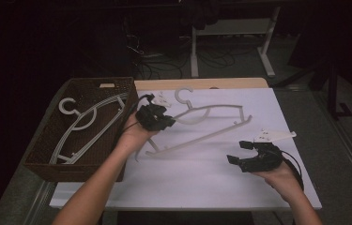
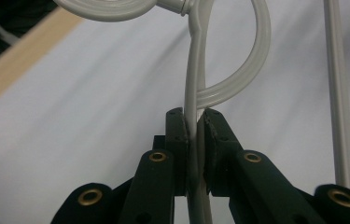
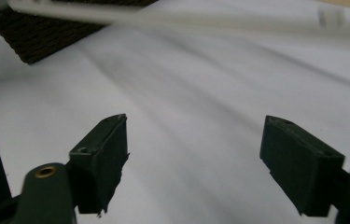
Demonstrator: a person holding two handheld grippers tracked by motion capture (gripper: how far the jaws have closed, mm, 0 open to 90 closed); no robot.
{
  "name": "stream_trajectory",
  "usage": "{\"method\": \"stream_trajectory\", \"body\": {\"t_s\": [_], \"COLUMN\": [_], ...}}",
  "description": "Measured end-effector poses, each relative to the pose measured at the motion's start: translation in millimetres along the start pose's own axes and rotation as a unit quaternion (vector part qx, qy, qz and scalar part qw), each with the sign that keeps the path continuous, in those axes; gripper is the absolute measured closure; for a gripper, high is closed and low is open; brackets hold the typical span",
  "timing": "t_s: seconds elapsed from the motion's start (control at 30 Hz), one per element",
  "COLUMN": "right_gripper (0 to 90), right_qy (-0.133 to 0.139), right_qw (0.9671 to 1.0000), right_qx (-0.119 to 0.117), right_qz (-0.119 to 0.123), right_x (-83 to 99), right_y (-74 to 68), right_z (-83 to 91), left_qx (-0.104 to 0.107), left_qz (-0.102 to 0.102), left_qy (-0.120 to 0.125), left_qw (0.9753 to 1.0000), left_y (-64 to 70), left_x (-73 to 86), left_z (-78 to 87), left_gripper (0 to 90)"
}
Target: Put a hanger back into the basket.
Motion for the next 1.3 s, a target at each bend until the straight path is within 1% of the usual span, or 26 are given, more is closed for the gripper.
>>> {"method": "stream_trajectory", "body": {"t_s": [0.13,0.2,0.3,0.37,0.4,0.43,0.47,0.5,0.53,0.57,0.67,0.73,0.8,0.9,0.97,1.03,1.17,1.23,1.3], "right_gripper": [15.3,14.9,13.6,13.4,13.4,13.3,13.3,13.3,13.3,13.2,13.2,13.2,13.2,13.2,13.2,13.2,13.2,13.2,13.2], "right_qy": [-0.002,-0.003,-0.005,-0.005,-0.006,-0.006,-0.006,-0.006,-0.007,-0.009,-0.015,-0.017,-0.017,-0.018,-0.02,-0.022,-0.026,-0.028,-0.029], "right_qw": [1.0,0.9999,0.9999,0.9998,0.9998,0.9998,0.9998,0.9998,0.9998,0.9997,0.9996,0.9995,0.9995,0.9995,0.9994,0.9994,0.9993,0.9993,0.9992], "right_qx": [0.008,0.012,0.013,0.013,0.012,0.012,0.012,0.011,0.011,0.012,0.016,0.019,0.021,0.021,0.021,0.021,0.021,0.02,0.021], "right_qz": [0.002,0.003,0.009,0.013,0.013,0.015,0.017,0.016,0.017,0.017,0.019,0.019,0.018,0.019,0.017,0.017,0.016,0.017,0.017], "right_x": [0.9,0.7,0.3,-0.3,-1.0,-1.8,-2.2,-2.7,-3.0,-3.1,-3.0,-2.9,-3.4,-4.1,-4.6,-4.9,-5.3,-5.6,-6.0], "right_y": [2.3,2.8,4.6,5.4,5.9,6.2,6.5,6.2,5.9,5.6,4.9,3.5,2.9,2.8,3.0,3.5,4.1,4.0,3.4], "right_z": [-4.5,-6.6,-10.6,-12.6,-13.4,-14.3,-14.9,-15.6,-16.4,-17.0,-18.8,-18.5,-18.0,-19.1,-20.5,-21.9,-24.3,-25.5,-26.4], "left_qx": [-0.024,-0.033,-0.057,-0.07,-0.08,-0.087,-0.096,-0.107,-0.114,-0.126,-0.154,-0.168,-0.182,-0.192,-0.199,-0.205,-0.214,-0.215,-0.217], "left_qz": [0.017,0.025,0.041,0.053,0.059,0.065,0.071,0.081,0.086,0.097,0.119,0.134,0.144,0.162,0.176,0.187,0.204,0.21,0.211], "left_qy": [0.012,0.013,0.019,0.023,0.024,0.024,0.023,0.023,0.023,0.024,0.02,0.014,0.007,0.0,-0.005,-0.009,-0.019,-0.022,-0.026], "left_qw": [0.9995,0.9991,0.9973,0.9959,0.9947,0.9938,0.9925,0.9906,0.9896,0.987,0.9806,0.9765,0.9727,0.968,0.9641,0.9607,0.9551,0.9534,0.9527], "left_y": [-20.7,-29.6,-46.5,-56.1,-63.2,-67.4,-73.3,-80.4,-85.0,-91.9,-108.1,-118.4,-127.5,-139.7,-146.6,-152.2,-159.8,-161.5,-162.4], "left_x": [7.2,12.0,23.1,31.1,37.9,42.3,48.5,56.8,62.1,70.9,92.3,106.3,120.0,140.9,154.4,167.1,188.9,195.9,201.4], "left_z": [33.4,46.4,69.5,81.3,89.5,94.3,100.7,108.6,113.4,120.4,135.2,141.0,143.5,144.3,143.8,143.3,141.5,139.4,135.4], "left_gripper": [82.4,82.4,82.4,82.4,82.4,82.4,82.4,82.4,82.4,82.3,82.3,82.3,82.3,82.4,82.4,82.3,82.3,82.3,82.3]}}
Point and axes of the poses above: each handheld gripper's, and its own axes: z roughly backward along the jaws, x roughly out of its underside, y roughly to its right, the point moved 1 cm from there along -z, roughly forward along the jaws, and after that the axes turned 10 degrees about -y, right-handed, at the moved point
